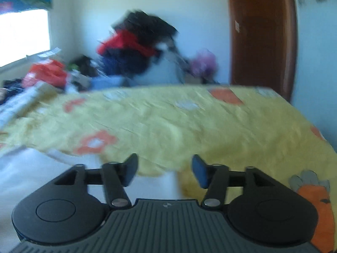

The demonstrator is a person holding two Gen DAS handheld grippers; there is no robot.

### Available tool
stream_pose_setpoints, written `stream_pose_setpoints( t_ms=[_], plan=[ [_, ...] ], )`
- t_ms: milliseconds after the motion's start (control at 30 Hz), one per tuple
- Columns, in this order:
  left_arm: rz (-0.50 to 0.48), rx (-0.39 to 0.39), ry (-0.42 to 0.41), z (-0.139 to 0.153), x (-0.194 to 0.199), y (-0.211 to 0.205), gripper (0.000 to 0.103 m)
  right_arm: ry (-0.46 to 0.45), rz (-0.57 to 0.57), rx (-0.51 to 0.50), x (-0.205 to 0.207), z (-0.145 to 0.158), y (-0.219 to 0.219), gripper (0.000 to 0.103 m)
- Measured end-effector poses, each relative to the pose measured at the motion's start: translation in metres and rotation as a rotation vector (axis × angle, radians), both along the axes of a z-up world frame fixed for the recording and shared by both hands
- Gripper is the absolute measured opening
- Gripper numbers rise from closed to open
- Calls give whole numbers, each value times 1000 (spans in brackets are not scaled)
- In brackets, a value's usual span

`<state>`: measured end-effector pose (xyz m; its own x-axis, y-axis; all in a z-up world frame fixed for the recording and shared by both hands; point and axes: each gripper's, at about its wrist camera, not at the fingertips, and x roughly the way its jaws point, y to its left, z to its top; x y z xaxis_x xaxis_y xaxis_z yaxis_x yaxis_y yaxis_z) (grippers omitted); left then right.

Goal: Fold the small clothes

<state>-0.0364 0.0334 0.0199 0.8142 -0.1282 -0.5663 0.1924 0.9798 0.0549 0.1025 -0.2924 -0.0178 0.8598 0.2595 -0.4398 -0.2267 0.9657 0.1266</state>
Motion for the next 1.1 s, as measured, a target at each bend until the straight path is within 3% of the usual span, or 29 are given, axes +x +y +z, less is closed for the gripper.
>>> stream_pose_setpoints(
  t_ms=[67,167,267,367,500,567,667,800,967,1100],
  plan=[
    [43,35,56,-11,13,0,103,56,78,6,-3,-10,14,71],
    [56,-39,65,-24,15,12,103,185,72,-25,9,-46,21,71],
    [54,-39,58,-25,11,13,103,173,70,52,11,-52,9,72],
    [86,-47,38,-17,3,14,103,170,87,30,10,-53,12,76],
    [198,-123,-79,-7,-28,33,103,165,95,17,7,-53,16,79],
    [279,-175,-100,-7,-41,50,103,163,94,18,7,-53,16,79],
    [389,-285,-62,-12,-49,79,103,160,97,25,3,-50,13,80],
    [452,-502,58,-28,-45,112,103,157,96,34,3,-51,12,81],
    [459,-756,75,-37,-38,128,103,150,92,37,2,-52,14,81],
    [456,-886,103,-41,-23,134,103,150,92,40,2,-52,13,81]
  ],
)
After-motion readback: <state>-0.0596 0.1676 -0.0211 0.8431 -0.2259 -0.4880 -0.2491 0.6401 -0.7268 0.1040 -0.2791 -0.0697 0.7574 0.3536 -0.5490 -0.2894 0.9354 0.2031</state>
